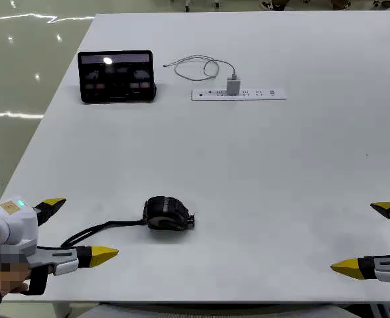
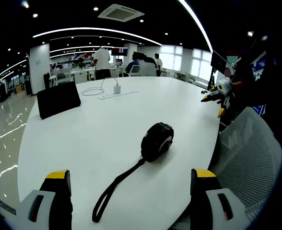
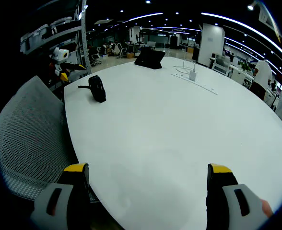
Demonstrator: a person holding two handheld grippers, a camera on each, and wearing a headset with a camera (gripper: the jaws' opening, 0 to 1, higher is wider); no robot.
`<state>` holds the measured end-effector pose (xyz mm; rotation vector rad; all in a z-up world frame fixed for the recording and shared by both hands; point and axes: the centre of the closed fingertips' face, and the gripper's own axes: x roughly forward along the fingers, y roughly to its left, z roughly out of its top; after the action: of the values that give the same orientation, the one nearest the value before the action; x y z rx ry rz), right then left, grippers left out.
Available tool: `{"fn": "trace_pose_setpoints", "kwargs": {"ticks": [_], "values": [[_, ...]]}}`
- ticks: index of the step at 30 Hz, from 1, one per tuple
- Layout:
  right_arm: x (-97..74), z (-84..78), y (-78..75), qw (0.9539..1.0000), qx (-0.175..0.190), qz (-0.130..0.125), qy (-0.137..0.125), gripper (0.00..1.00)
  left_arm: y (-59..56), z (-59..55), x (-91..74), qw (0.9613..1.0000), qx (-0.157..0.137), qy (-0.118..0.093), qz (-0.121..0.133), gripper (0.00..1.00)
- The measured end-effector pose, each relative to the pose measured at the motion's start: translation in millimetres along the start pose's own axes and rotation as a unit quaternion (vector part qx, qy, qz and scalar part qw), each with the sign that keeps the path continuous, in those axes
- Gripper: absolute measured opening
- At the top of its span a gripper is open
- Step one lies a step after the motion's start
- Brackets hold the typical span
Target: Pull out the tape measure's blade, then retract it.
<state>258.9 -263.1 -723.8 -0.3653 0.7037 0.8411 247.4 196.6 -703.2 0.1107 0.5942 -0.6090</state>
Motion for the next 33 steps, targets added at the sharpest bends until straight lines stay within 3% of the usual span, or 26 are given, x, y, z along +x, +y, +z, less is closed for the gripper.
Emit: {"fn": "trace_pose_setpoints", "kwargs": {"ticks": [5, 19, 22, 24, 26, 32, 33], "values": [[-2.1, 3.0, -0.6, 1.0, 0.003, -0.002, 0.0, 0.98, 3.1, 2.8, -0.6, 0.9999, -0.01, -0.009, 0.005, 1.0], [0.7, 6.4, 6.0, 1.0, -0.002, -0.001, -0.005, 0.98, -3.5, -4.7, -0.7, 0.9999, -0.004, 0.008, -0.007, 1.0], [0.5, 7.6, 4.4, 1.0, -0.001, -0.003, -0.008, 1.0, -5.2, -1.2, 2.0, 0.9999, -0.005, 0.007, -0.014, 1.0], [0.9, 10.4, 4.0, 0.9999, -0.001, 0.0, -0.015, 1.0, -11.1, 4.8, 5.3, 0.9993, -0.014, -0.003, -0.034, 1.0], [1.2, 12.6, 3.8, 0.9998, -0.001, 0.001, -0.018, 1.0, -12.3, 11.8, 8.9, 0.999, 0.016, -0.01, -0.041, 1.0], [3.8, 24.1, 6.1, 0.9994, -0.007, 0.012, -0.031, 1.0, -17.9, 18.6, 19.9, 0.997, 0.035, 0.022, -0.065, 1.0], [4.9, 26.6, 6.3, 0.9994, -0.008, 0.013, -0.032, 1.0, -21.0, 23.0, 22.8, 0.9963, 0.039, 0.02, -0.074, 1.0]]}}
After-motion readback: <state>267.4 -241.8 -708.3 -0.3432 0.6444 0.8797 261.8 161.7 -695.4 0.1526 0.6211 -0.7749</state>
